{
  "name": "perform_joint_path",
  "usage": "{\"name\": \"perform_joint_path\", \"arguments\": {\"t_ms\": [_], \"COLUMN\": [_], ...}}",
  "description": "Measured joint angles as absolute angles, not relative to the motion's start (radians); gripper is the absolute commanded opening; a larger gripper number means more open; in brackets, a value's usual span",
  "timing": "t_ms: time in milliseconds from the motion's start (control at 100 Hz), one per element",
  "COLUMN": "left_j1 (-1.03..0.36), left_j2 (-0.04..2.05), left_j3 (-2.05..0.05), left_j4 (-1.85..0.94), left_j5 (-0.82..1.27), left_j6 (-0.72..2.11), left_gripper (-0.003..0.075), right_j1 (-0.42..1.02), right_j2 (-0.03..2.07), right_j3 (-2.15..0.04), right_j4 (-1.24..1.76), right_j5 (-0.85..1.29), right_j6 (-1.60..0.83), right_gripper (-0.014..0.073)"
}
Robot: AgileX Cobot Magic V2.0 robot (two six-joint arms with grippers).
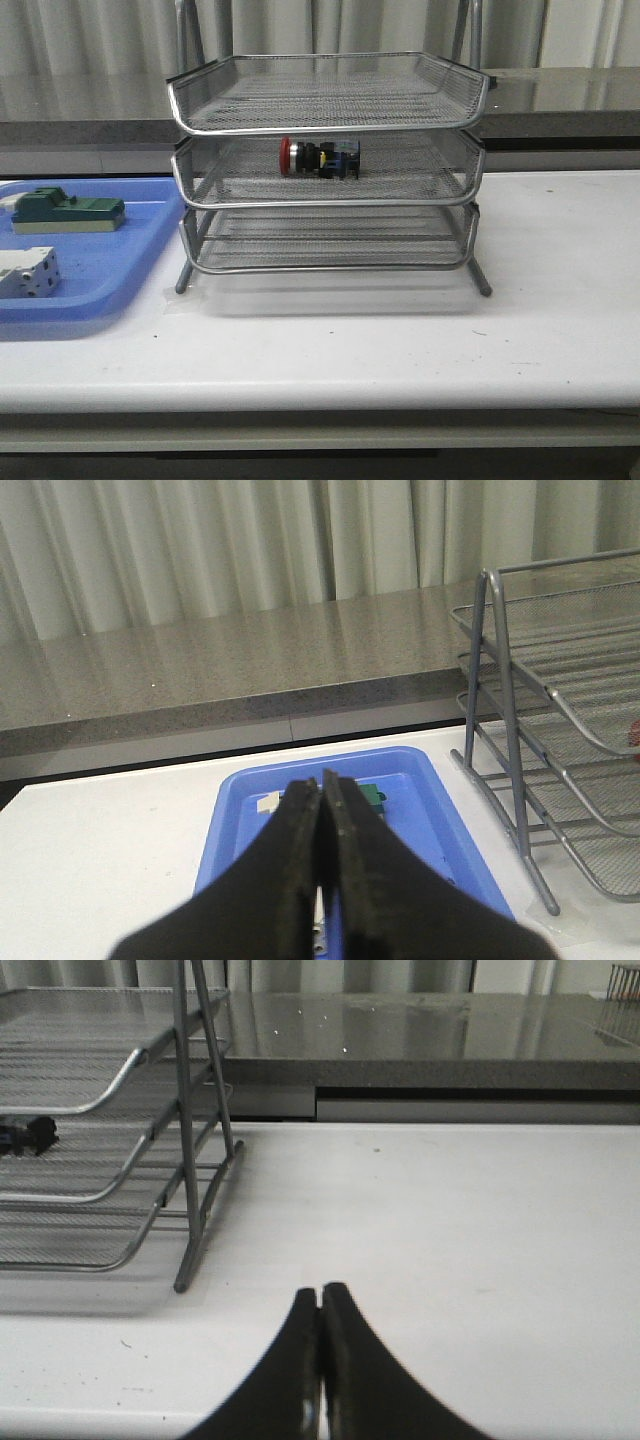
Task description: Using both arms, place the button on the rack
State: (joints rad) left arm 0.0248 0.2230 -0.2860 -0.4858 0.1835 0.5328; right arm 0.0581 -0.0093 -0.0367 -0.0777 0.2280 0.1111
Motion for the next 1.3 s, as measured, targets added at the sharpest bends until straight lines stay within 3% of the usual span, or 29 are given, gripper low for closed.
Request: {"name": "perform_joint_path", "arguments": {"t_ms": [400, 1300], "left_j1": [0.025, 0.025], "left_j2": [0.223, 0.223], "left_j3": [-0.286, -0.286], "left_j4": [-0.486, -0.486], "left_j5": [0.183, 0.183], "left_j6": [0.533, 0.533], "left_gripper": [-0.002, -0.002], "right_j1": [0.054, 0.054], "right_j2": [-0.009, -0.009], "right_j3": [0.027, 0.027], "right_j4": [-0.071, -0.071], "right_j5": [0.13, 0.126], "right_j6": [0.111, 0.111], "right_gripper": [-0.0099, -0.0099]}}
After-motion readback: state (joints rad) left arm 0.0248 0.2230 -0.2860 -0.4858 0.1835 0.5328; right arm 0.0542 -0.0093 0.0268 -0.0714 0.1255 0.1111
